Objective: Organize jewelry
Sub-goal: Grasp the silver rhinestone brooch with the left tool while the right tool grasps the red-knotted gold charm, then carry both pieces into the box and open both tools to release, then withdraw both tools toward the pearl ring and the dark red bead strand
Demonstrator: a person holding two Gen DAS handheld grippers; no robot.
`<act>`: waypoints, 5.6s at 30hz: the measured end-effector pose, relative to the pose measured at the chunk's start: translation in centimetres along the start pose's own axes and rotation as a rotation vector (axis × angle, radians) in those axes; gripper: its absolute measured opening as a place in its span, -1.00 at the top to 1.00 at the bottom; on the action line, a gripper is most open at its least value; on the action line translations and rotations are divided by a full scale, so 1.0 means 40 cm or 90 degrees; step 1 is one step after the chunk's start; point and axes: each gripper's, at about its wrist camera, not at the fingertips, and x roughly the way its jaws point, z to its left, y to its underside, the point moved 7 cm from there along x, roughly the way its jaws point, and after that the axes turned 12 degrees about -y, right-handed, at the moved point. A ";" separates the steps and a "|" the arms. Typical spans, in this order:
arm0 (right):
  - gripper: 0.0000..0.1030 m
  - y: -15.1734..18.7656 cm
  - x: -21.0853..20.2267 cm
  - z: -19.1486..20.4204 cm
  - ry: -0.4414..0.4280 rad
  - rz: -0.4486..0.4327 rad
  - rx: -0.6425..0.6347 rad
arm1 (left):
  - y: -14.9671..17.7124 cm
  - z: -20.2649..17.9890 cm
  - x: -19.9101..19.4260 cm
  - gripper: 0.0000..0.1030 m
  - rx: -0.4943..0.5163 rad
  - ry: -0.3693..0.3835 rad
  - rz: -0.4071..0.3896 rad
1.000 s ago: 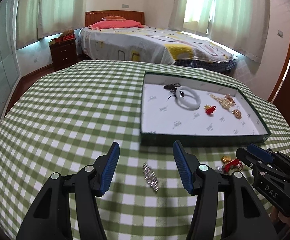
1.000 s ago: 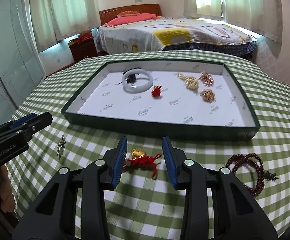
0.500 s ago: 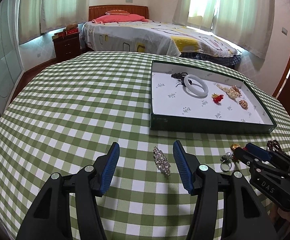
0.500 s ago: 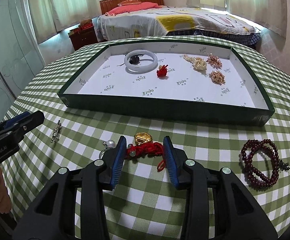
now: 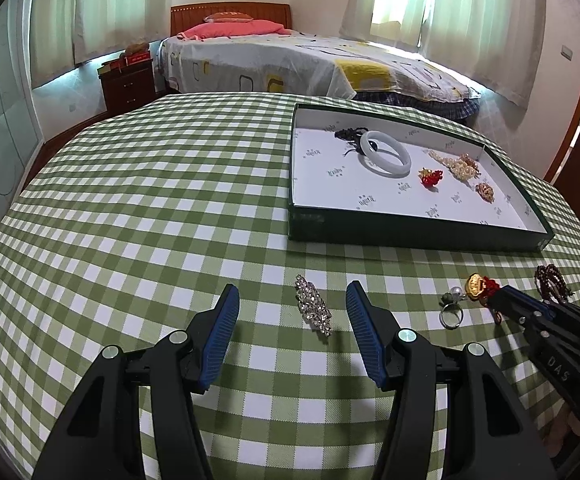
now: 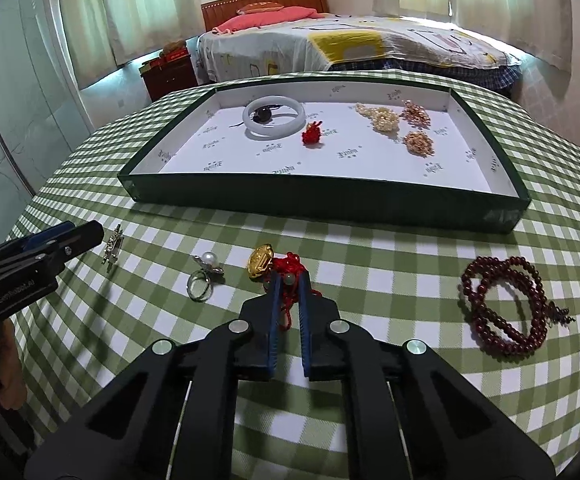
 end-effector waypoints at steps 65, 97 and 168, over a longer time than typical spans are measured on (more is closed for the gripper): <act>0.83 -0.287 -0.105 -0.049 0.020 -0.178 -0.004 | -0.265 -0.140 -0.055 0.72 -0.001 0.087 -0.140; 0.83 -0.264 0.163 -0.166 0.038 -0.021 0.058 | -0.231 -0.204 0.221 0.72 0.026 0.066 0.013; -0.36 -0.279 0.017 -0.153 0.039 -0.090 0.053 | -0.245 -0.190 0.101 -0.44 0.035 0.045 -0.048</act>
